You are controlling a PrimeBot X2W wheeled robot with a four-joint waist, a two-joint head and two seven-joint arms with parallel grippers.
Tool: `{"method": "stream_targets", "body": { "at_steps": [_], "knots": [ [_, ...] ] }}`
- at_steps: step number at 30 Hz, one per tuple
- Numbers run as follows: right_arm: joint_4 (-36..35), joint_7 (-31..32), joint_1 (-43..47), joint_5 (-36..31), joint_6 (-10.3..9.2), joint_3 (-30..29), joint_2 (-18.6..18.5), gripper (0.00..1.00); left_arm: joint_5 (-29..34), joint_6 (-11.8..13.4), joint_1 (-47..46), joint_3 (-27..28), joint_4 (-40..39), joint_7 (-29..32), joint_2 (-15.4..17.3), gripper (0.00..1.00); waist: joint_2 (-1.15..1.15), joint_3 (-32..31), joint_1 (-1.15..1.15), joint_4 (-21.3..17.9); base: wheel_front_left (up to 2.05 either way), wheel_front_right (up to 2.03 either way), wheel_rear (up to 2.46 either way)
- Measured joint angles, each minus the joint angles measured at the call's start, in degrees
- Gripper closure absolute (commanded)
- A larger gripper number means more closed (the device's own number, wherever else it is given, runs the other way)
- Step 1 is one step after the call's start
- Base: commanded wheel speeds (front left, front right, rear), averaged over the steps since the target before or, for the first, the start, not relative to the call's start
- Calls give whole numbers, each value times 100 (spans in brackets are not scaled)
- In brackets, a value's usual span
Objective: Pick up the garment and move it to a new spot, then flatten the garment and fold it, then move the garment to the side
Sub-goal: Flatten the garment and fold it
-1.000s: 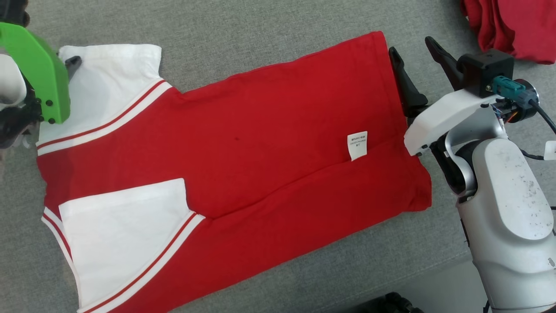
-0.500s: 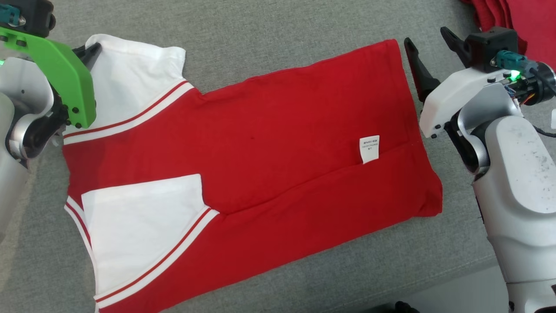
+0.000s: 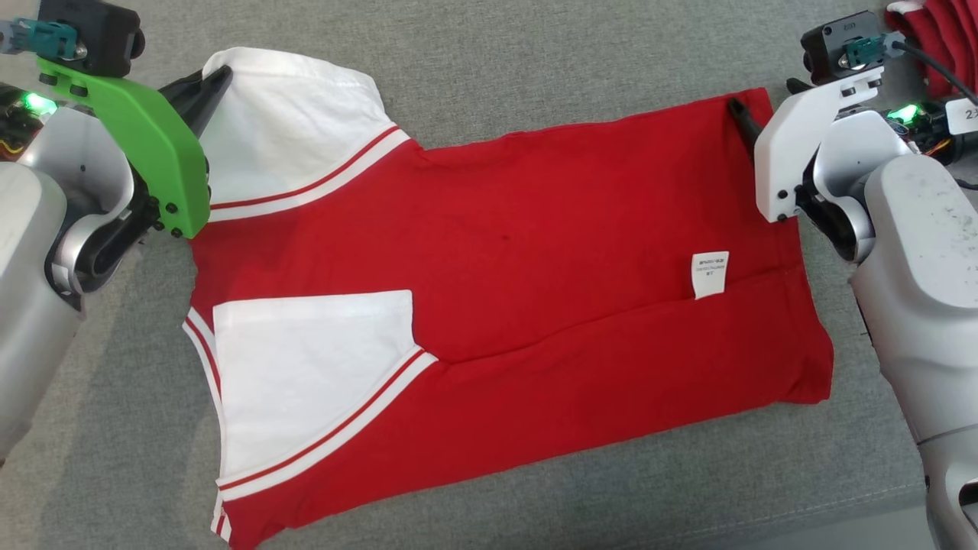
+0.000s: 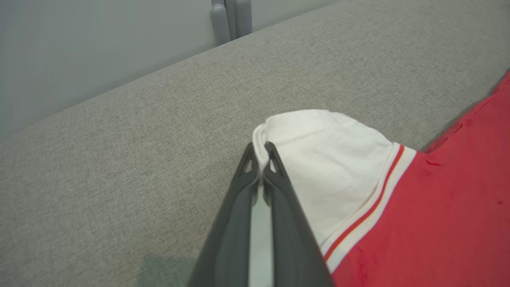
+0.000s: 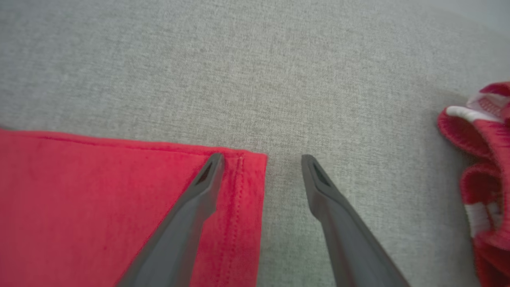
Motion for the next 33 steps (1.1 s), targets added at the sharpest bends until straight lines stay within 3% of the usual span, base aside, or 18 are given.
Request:
{"method": "stream_targets", "body": {
  "at_steps": [5,6,8,10,11,20,27,33],
  "knots": [
    [180,288,-137,375,-1,162,-111,0,-70,0,-2,-96,-10,-70,-2,100,0,-4,0,99,0,0,0],
    [198,312,-148,441,-2,171,-120,5,-92,0,-2,-111,-10,-77,-2,100,0,-4,0,107,0,0,0],
    [241,376,-188,595,-5,205,-142,56,-112,0,-7,-142,-9,-94,-1,100,0,-1,0,119,0,0,0],
    [269,387,-211,712,-5,235,-163,80,-130,0,-12,-164,-7,-127,1,100,0,4,0,124,0,0,0],
    [280,387,-223,745,-5,257,-180,100,-137,1,-16,-178,-5,-144,3,100,0,5,0,127,0,0,0],
    [343,-149,-230,876,-2,493,-271,100,-215,0,-59,-304,-110,-409,89,100,0,-66,0,131,0,0,0],
    [245,-921,19,977,-2,514,-382,100,-277,1,280,-290,-494,-901,283,100,0,-292,0,156,0,0,0],
    [-207,-1441,827,1166,-3,430,-534,100,-327,276,1147,-204,-1239,-1481,612,100,0,-631,0,217,0,0,0]
  ]
}}
